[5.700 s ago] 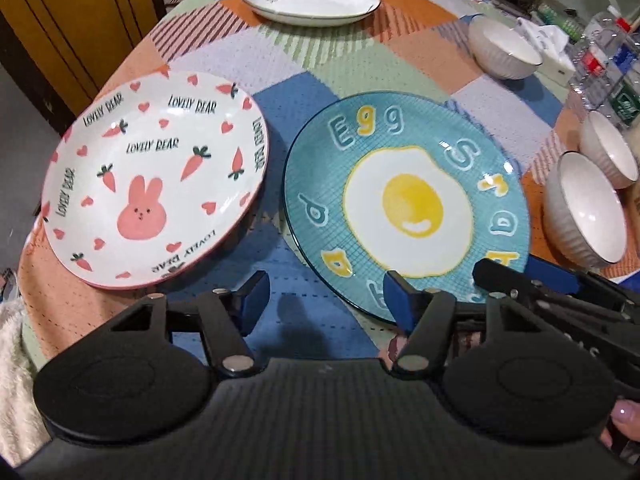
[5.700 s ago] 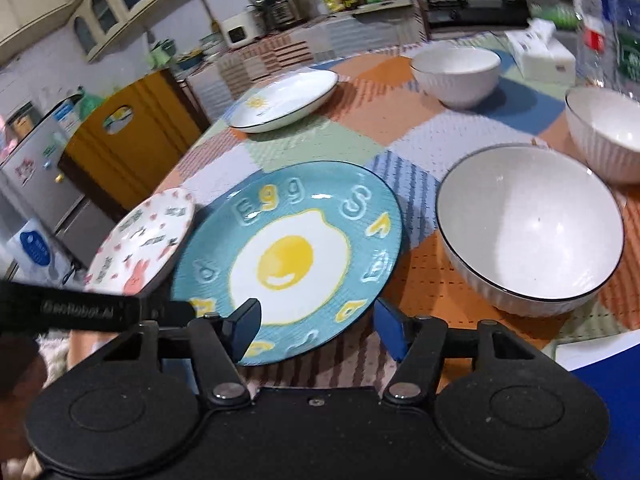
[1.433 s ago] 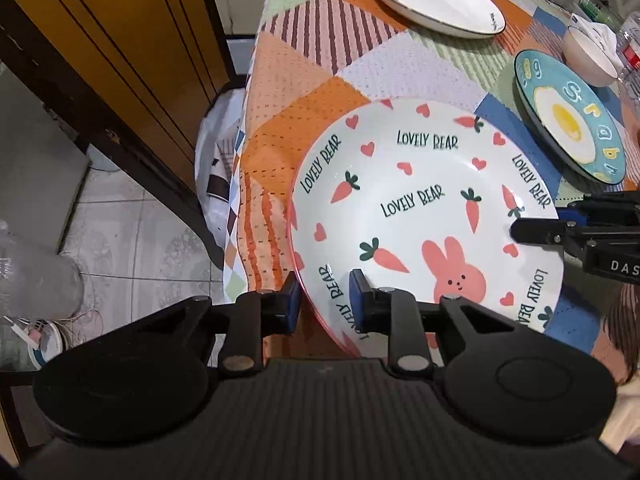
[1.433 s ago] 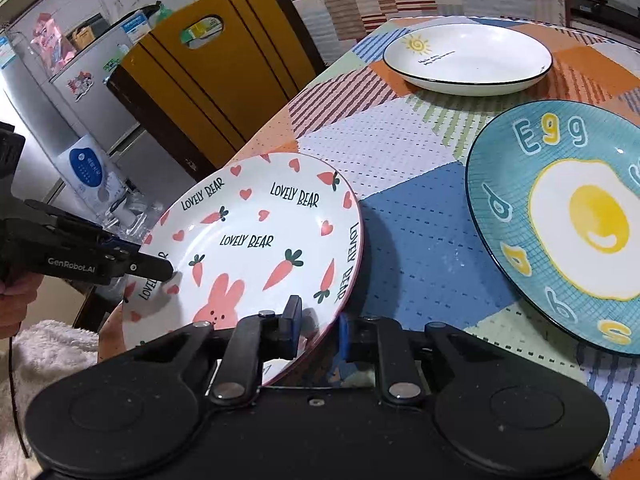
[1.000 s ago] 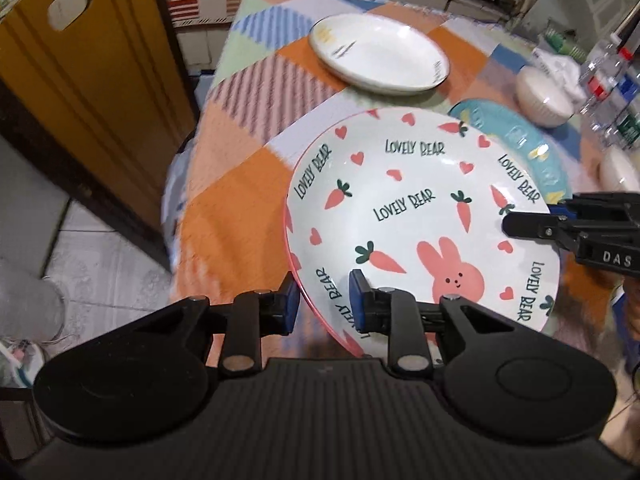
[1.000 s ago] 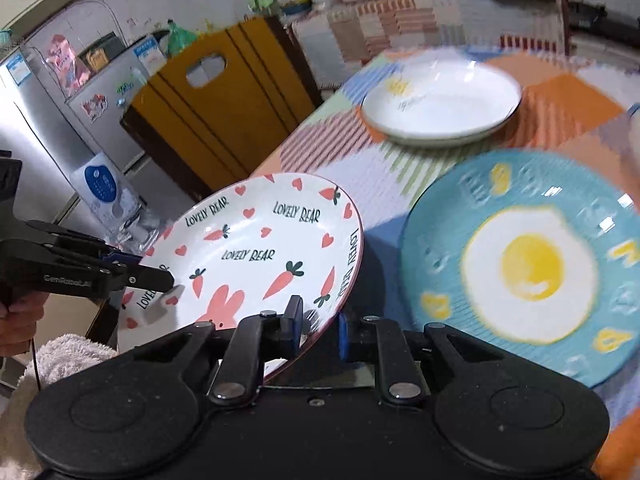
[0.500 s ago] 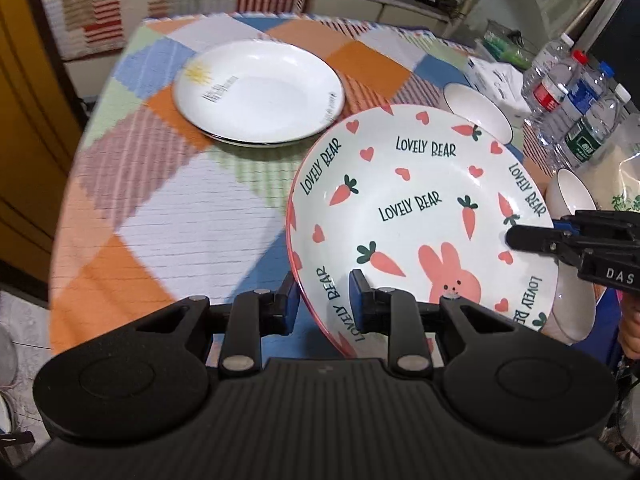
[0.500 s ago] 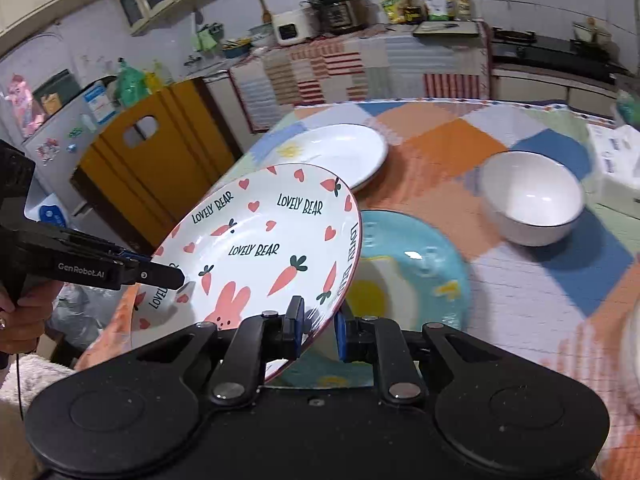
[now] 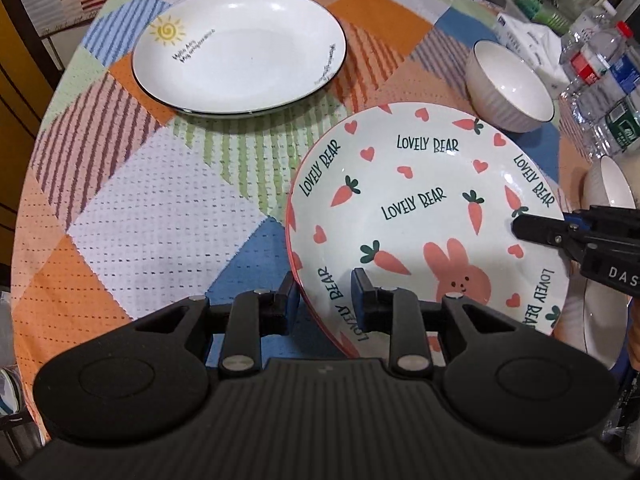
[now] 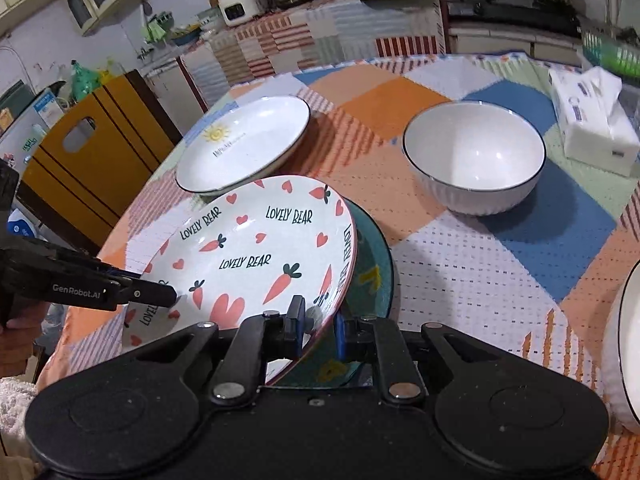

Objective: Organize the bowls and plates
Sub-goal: 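Carry the bunny plate onto the blue egg plate and open both grippers, then close both grippers on the rim of the white sun plate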

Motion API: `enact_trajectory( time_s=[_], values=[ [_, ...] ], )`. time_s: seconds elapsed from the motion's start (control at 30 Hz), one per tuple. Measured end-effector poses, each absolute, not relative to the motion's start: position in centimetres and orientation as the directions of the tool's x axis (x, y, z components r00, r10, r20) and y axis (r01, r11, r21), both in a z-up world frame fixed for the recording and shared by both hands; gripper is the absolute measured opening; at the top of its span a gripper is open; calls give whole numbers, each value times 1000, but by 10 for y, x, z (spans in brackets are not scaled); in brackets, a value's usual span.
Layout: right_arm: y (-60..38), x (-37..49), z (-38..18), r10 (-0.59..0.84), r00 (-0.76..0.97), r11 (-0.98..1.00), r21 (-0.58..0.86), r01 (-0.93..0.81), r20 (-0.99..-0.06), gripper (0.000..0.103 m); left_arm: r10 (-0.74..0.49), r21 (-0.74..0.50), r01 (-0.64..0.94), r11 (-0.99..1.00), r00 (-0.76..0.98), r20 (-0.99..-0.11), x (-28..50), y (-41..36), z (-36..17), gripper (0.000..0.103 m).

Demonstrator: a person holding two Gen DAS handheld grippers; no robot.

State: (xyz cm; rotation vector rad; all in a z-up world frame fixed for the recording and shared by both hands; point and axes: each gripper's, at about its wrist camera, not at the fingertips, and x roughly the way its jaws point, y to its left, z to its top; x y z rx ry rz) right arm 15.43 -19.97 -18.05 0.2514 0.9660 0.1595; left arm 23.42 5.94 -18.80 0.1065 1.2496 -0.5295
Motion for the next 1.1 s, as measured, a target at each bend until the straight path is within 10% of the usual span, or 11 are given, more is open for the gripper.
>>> enact_trajectory(
  time_s=[0.73,1.1],
  values=[
    [-130,165,-189,-249,496,963,-266,37,-832,36,-352,-238,438,867,200,-914,233,61,-191,24],
    [-131,182,-114,14,649,995,-52,-83,-760,37,-363,-201,462,864,294,-884,264,116,-142,24]
  ],
)
